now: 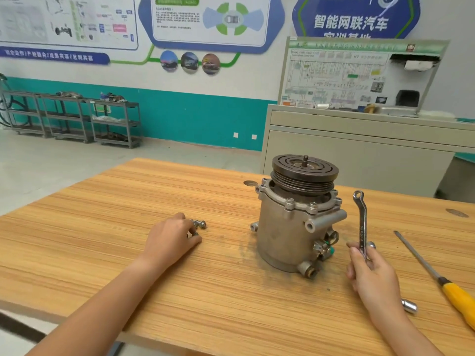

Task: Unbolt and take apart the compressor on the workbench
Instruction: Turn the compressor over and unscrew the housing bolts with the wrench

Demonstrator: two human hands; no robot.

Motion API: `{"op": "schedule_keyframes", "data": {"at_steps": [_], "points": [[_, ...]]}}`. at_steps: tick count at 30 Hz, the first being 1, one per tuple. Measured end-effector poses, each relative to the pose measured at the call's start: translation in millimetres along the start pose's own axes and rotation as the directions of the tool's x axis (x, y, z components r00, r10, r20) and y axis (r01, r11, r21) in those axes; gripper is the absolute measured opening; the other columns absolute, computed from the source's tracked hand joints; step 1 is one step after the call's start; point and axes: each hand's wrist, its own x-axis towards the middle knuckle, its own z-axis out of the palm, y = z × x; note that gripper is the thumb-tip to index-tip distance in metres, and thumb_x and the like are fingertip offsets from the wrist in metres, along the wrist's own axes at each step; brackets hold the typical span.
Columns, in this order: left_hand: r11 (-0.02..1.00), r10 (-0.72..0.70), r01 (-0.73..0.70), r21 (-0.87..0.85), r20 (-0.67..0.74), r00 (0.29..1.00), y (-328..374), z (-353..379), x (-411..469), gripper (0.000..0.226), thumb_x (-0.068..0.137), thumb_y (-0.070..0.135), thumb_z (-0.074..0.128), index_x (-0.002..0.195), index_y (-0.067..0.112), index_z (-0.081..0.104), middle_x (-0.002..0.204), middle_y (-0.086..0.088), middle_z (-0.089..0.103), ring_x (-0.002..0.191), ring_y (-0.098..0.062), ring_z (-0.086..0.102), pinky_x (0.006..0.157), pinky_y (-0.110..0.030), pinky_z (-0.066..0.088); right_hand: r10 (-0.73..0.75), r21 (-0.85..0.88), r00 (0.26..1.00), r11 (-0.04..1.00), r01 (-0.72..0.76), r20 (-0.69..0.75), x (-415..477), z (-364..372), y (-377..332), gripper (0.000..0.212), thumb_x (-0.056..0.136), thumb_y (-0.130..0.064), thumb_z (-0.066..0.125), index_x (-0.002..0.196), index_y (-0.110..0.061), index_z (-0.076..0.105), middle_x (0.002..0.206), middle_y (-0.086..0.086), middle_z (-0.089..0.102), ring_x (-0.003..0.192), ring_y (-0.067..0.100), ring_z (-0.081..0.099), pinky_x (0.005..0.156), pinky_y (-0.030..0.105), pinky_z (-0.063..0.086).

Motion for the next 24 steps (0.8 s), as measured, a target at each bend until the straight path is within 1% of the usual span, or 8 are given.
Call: {"op": "schedule_keyframes", "data": {"at_steps": [3, 5, 9, 12, 15, 18, 21, 24], "points": [[1.000, 0.010, -0.010, 0.023, -0.005, 1.000, -1, 1, 0, 0.030, 0.087, 0.044, 0.059, 0.103, 0.021, 0.068, 0.102, 0.002, 0.058, 0.088, -0.020, 0.062, 0.071, -0.029, 0.046, 0.013, 0.031, 1.000, 0.999, -0.013, -0.009, 0, 1, -2, 0.018, 0.096, -0.019, 0.045, 0.088, -0.027, 0.058, 0.053, 0.001, 0.048, 0.045, 0.013, 0.041, 0.041, 0.024, 0.034], [1.000, 0.019, -0.020, -0.020, -0.050, 0.999, 1, 1, -1, 0.029, 0.087, 0.041, 0.061, 0.106, 0.020, 0.069, 0.095, 0.003, 0.055, 0.084, -0.020, 0.061, 0.067, -0.029, 0.043, 0.025, 0.068, 1.000, 0.997, -0.024, -0.015, 0, 1, -3, 0.019, 0.097, -0.015, 0.044, 0.088, -0.024, 0.058, 0.056, 0.004, 0.050, 0.045, 0.014, 0.045, 0.039, 0.021, 0.039], [0.934, 0.057, -0.151, -0.323, -0.284, 0.957, 20, -2, -1, 0.030, 0.084, 0.028, 0.070, 0.110, 0.015, 0.067, 0.095, 0.006, 0.054, 0.076, -0.011, 0.058, 0.065, -0.026, 0.042, 0.027, 0.104, 0.999, 0.994, -0.024, -0.028, -1, 1, -6, 0.023, 0.097, -0.008, 0.041, 0.088, -0.027, 0.051, 0.065, 0.010, 0.057, 0.044, 0.012, 0.055, 0.039, 0.018, 0.043], [0.744, 0.034, -0.275, -0.610, -0.376, 0.926, 56, -11, 8, 0.036, 0.084, 0.027, 0.067, 0.118, 0.023, 0.056, 0.105, 0.016, 0.051, 0.092, 0.007, 0.053, 0.075, -0.006, 0.039, 0.030, 0.096, 0.999, 0.995, -0.026, -0.035, -2, 1, -8, 0.024, 0.096, -0.007, 0.041, 0.089, -0.029, 0.048, 0.062, 0.008, 0.056, 0.038, 0.012, 0.047, 0.036, 0.020, 0.038], [0.521, -0.014, -0.193, -0.832, -0.235, 0.972, 99, -17, 22, 0.039, 0.090, 0.033, 0.056, 0.127, 0.030, 0.046, 0.116, 0.026, 0.047, 0.108, 0.014, 0.045, 0.080, -0.003, 0.036, 0.049, 0.101, 0.998, 0.994, -0.045, -0.030, -3, 0, -8, 0.017, 0.096, -0.011, 0.043, 0.093, -0.026, 0.050, 0.054, 0.003, 0.047, 0.037, 0.007, 0.037, 0.033, 0.017, 0.029], [0.362, -0.017, -0.101, -0.927, -0.115, 0.993, 128, -14, 34, 0.035, 0.095, 0.033, 0.046, 0.130, 0.025, 0.048, 0.116, 0.024, 0.050, 0.105, 0.021, 0.044, 0.077, 0.001, 0.036, 0.061, 0.134, 0.998, 0.989, -0.060, -0.010, -4, 1, -10, 0.013, 0.096, -0.016, 0.044, 0.094, -0.026, 0.053, 0.051, 0.000, 0.041, 0.037, 0.003, 0.036, 0.033, 0.016, 0.028], [0.313, -0.013, -0.116, -0.943, -0.127, 0.992, 141, -8, 38, 0.026, 0.098, 0.027, 0.043, 0.120, 0.026, 0.054, 0.116, 0.015, 0.057, 0.110, 0.009, 0.049, 0.079, 0.004, 0.035, 0.080, 0.153, 0.997, 0.985, -0.078, -0.002, -3, 2, -10, 0.011, 0.096, -0.018, 0.045, 0.094, -0.025, 0.054, 0.047, -0.004, 0.039, 0.037, 0.004, 0.034, 0.033, 0.016, 0.027], [0.304, -0.055, -0.091, -0.948, -0.113, 0.992, 140, -4, 40, 0.025, 0.101, 0.029, 0.032, 0.114, 0.031, 0.054, 0.108, 0.024, 0.056, 0.101, 0.019, 0.048, 0.077, 0.005, 0.034, 0.096, 0.143, 0.995, 0.985, -0.093, -0.012, -1, 3, -8, 0.012, 0.095, -0.019, 0.046, 0.092, -0.025, 0.055, 0.044, -0.005, 0.038, 0.036, 0.004, 0.034, 0.033, 0.017, 0.026]]}}
